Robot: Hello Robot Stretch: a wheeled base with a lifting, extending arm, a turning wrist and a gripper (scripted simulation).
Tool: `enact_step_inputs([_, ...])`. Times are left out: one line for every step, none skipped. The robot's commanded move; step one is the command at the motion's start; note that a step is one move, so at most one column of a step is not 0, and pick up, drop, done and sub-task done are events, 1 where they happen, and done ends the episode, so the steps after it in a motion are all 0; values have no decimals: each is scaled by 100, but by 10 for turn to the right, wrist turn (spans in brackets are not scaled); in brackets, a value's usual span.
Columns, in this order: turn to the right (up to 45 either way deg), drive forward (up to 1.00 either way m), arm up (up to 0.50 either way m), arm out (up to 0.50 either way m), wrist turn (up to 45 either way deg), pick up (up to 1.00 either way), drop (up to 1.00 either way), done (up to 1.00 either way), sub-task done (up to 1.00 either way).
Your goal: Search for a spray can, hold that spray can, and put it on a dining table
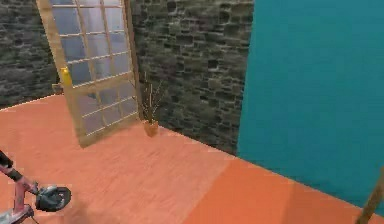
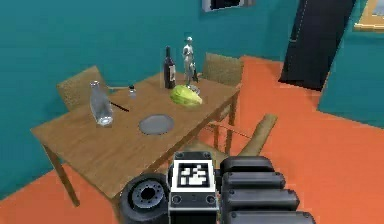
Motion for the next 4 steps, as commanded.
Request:
enact_step_inputs([450,0,0,0,0,0,0,0,0])
enact_step_inputs([0,30,0,0,0,0,0,0,0])
enact_step_inputs([390,0,0,0,0,0,0,0,0])
enact_step_inputs([-360,0,0,0,0,0,0,0,0])
